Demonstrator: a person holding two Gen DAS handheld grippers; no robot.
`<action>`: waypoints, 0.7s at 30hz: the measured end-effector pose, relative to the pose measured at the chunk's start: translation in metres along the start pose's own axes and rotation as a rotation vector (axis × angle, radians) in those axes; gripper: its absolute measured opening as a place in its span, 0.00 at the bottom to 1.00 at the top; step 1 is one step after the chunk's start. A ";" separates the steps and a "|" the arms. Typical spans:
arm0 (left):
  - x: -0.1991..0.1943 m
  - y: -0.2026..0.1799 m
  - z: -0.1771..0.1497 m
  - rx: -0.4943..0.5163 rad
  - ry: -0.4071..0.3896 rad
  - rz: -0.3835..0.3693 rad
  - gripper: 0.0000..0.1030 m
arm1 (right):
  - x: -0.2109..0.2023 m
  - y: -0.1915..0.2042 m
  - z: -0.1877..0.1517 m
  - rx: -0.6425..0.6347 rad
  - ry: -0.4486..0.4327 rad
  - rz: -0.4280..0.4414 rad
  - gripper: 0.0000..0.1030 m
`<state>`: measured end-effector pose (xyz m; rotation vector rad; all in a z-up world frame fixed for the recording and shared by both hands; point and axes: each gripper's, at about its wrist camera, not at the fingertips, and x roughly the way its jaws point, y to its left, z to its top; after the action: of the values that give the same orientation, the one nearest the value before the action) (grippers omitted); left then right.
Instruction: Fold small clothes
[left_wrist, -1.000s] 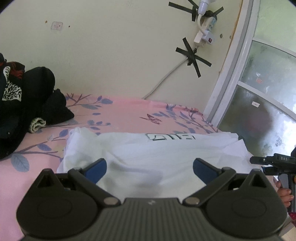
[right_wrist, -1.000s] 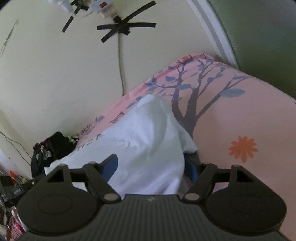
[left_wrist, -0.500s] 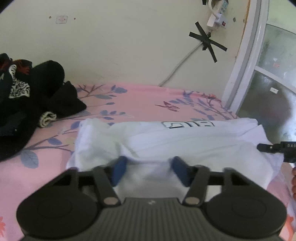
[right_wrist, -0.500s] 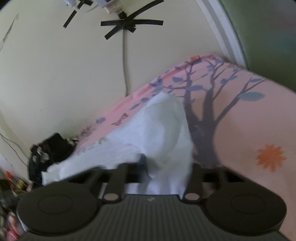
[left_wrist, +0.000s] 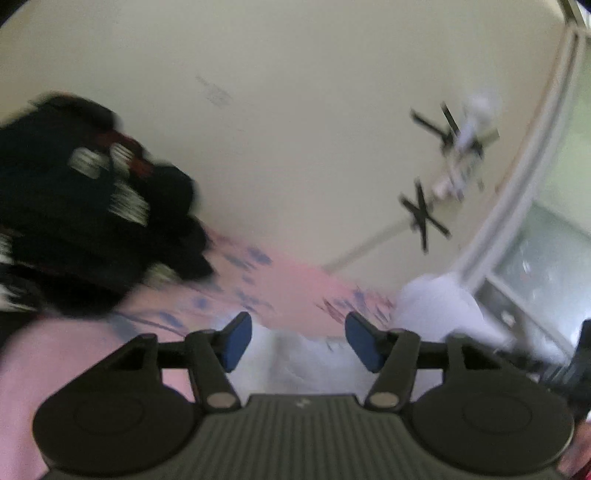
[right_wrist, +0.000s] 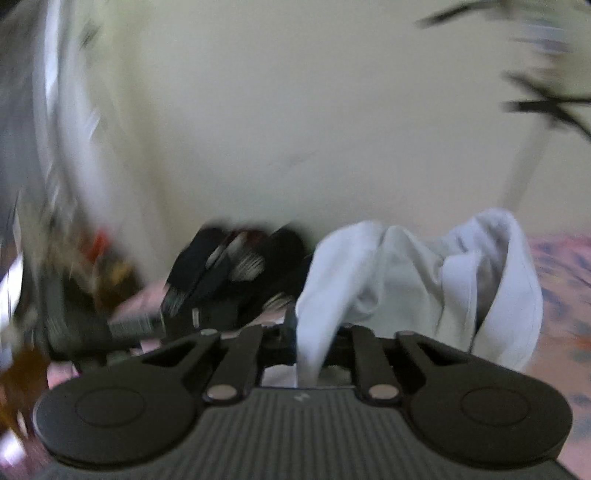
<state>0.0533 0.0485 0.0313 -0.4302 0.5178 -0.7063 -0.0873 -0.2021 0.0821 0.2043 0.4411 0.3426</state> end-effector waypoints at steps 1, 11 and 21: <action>-0.009 0.005 0.004 -0.006 -0.013 0.022 0.60 | 0.019 0.015 -0.004 -0.042 0.032 0.012 0.05; -0.031 0.014 0.000 -0.007 0.021 0.024 0.68 | 0.022 0.033 -0.031 -0.184 0.047 0.191 0.55; 0.009 -0.084 -0.038 0.322 0.105 -0.085 0.96 | -0.026 -0.068 0.005 0.092 -0.094 -0.091 0.60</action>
<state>-0.0045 -0.0230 0.0436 -0.1151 0.4758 -0.8814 -0.0881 -0.2751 0.0783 0.2883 0.3721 0.2229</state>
